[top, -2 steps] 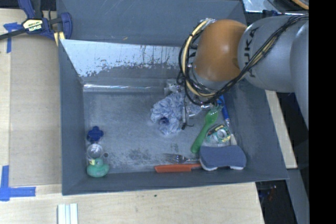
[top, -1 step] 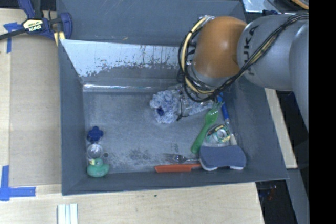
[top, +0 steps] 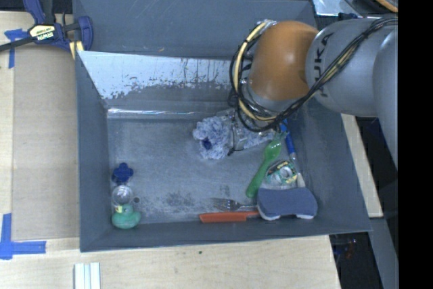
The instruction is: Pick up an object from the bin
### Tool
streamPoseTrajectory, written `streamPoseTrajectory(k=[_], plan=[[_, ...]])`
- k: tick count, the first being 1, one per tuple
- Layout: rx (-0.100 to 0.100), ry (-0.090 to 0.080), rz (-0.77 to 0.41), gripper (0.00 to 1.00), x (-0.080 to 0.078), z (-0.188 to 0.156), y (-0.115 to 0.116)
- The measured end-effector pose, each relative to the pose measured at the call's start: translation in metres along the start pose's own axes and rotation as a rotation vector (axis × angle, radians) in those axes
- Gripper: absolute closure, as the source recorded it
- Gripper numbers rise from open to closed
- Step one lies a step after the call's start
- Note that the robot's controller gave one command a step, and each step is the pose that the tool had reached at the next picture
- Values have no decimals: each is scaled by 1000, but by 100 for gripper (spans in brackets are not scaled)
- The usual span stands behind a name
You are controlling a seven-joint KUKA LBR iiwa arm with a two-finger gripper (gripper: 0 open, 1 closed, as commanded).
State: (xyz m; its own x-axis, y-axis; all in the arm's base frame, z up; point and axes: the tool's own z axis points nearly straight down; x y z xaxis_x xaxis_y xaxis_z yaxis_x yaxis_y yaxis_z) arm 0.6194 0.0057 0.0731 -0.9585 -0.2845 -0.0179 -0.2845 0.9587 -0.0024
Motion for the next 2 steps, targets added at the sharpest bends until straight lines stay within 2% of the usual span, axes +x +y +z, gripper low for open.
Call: streamPoseTrajectory(k=[2], plan=[[1,-5,2,100,-1,-23,0]])
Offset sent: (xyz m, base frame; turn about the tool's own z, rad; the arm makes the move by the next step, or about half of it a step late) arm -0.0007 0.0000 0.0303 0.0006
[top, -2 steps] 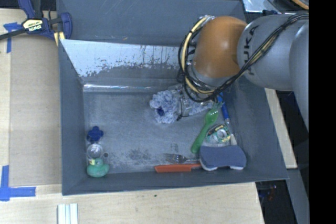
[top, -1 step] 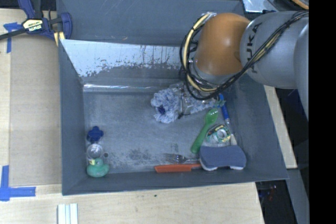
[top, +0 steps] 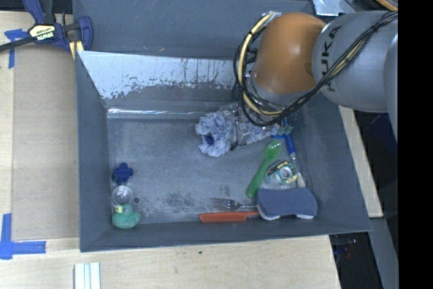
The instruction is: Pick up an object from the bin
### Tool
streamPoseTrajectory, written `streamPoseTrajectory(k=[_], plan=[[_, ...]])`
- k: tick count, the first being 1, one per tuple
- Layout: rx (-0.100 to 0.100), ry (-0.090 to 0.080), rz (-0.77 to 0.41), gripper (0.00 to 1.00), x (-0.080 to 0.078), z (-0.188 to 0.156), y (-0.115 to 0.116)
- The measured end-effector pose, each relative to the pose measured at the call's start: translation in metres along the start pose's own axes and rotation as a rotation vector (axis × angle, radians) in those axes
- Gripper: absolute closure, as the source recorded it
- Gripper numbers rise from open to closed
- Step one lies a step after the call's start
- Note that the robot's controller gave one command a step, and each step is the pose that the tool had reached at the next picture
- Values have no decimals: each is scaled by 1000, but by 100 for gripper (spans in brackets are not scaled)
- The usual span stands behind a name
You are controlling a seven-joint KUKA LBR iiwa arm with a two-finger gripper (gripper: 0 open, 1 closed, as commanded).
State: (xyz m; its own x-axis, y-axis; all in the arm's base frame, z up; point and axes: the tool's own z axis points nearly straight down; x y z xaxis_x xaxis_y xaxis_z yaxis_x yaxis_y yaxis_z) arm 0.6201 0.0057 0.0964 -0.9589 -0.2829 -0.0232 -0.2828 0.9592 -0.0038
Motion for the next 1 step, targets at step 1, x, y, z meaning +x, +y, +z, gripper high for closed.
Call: streamPoseTrajectory(k=[1], plan=[[1,-4,1,100,-1,-11,0]])
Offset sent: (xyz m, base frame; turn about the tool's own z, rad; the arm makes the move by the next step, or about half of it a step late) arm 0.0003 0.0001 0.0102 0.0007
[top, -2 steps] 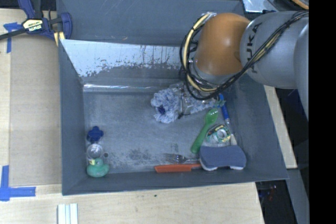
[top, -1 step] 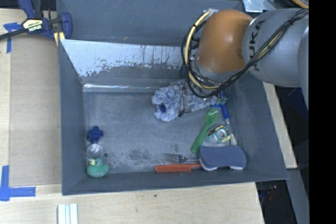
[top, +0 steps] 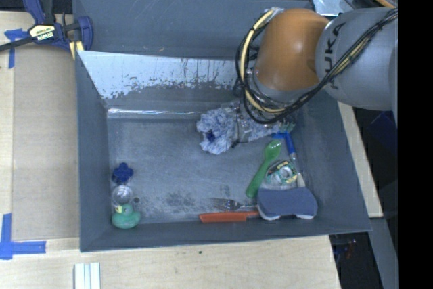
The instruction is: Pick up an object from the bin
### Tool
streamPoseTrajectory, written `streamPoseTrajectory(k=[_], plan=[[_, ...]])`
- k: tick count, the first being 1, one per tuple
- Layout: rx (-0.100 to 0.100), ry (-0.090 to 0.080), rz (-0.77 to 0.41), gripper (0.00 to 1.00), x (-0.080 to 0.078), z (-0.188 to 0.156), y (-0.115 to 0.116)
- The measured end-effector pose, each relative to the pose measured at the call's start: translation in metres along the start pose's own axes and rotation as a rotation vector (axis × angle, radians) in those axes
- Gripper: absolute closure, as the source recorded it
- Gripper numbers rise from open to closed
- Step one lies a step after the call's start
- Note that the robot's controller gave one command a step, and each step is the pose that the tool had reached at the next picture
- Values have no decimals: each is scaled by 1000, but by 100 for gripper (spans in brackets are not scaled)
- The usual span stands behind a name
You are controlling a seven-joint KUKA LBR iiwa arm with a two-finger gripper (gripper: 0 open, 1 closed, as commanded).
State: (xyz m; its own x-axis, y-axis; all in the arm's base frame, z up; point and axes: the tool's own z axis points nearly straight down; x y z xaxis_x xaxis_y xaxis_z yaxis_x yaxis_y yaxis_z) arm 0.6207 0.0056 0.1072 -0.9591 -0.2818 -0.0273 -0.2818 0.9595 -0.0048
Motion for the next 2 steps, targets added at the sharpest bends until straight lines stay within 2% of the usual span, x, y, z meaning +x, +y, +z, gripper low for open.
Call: streamPoseTrajectory(k=[1,2], plan=[[1,-2,1,100,-1,-7,0],[0,1,2,100,0,-36,0]])
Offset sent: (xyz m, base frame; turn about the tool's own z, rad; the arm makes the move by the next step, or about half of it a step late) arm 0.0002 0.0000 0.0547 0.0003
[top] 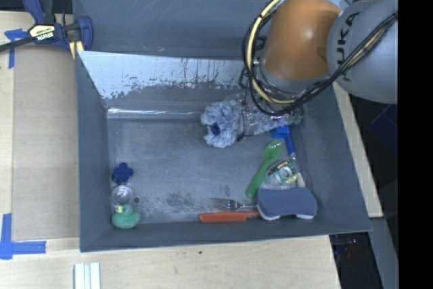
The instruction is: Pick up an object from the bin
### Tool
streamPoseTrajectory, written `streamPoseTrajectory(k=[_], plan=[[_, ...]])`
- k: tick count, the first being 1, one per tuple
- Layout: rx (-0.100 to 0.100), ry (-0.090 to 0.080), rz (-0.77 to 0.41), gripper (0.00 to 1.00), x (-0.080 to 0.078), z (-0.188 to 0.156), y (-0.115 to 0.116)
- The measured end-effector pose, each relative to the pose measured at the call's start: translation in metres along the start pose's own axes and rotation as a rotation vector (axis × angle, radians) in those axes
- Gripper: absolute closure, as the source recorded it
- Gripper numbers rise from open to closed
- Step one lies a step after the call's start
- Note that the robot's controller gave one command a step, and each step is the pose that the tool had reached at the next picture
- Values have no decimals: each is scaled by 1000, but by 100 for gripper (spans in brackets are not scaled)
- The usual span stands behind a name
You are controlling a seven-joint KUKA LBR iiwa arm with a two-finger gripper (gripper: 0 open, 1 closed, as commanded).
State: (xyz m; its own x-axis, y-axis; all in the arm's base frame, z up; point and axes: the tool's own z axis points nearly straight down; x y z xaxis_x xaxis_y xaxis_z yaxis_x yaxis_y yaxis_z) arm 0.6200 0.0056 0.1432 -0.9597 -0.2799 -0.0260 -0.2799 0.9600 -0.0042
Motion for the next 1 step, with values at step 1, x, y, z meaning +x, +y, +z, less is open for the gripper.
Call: streamPoseTrajectory(k=[1], plan=[[1,-3,2,100,-1,-23,0]])
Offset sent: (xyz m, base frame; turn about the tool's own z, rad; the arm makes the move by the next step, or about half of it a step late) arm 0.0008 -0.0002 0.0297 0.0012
